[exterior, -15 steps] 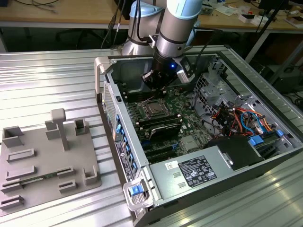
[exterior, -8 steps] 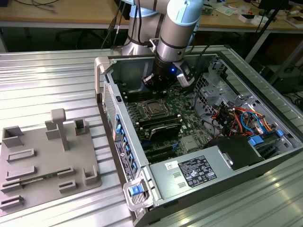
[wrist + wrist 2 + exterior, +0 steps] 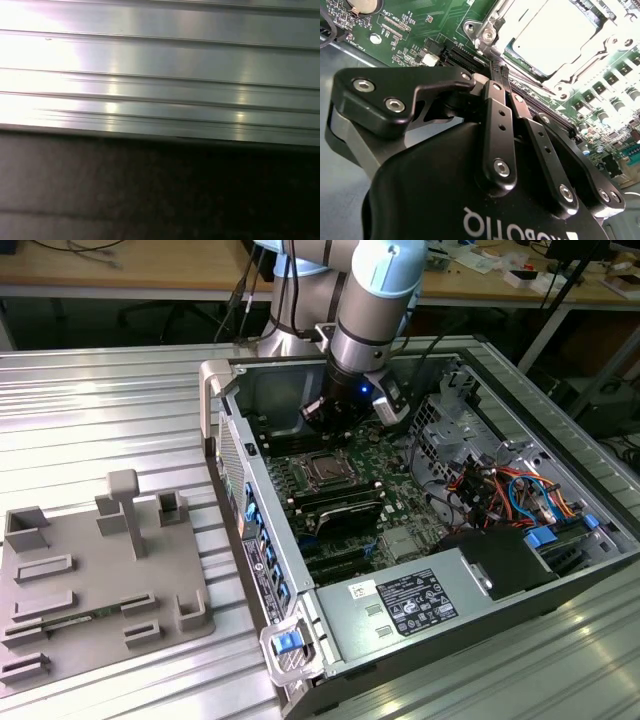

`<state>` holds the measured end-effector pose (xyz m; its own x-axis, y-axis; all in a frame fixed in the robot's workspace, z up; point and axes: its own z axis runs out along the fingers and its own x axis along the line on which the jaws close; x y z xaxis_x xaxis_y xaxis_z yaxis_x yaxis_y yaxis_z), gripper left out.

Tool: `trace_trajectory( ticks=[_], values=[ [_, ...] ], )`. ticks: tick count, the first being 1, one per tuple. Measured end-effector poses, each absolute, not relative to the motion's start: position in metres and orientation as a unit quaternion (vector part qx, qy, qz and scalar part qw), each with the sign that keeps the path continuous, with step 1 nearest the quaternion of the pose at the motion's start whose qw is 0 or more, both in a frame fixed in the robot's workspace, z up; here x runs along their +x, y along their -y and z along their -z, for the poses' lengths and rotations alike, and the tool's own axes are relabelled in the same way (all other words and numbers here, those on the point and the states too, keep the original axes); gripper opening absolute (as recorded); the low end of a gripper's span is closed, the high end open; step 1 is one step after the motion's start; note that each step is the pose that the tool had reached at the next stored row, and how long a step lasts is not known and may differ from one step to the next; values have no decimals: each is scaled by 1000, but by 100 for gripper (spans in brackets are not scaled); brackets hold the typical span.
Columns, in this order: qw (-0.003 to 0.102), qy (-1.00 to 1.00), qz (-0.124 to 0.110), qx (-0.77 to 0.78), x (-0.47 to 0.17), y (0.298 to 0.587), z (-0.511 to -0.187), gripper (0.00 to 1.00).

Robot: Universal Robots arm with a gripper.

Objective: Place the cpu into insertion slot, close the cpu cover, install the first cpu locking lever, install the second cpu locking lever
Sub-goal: 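Install the first cpu locking lever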

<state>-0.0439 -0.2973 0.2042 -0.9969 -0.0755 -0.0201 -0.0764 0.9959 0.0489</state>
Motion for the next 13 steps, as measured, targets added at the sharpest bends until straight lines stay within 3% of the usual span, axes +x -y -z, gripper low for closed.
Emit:
trace_trajectory(
  ticks=[13],
  values=[
    [9,-999,-25,-38,-43,295,-205,11]
  ],
)
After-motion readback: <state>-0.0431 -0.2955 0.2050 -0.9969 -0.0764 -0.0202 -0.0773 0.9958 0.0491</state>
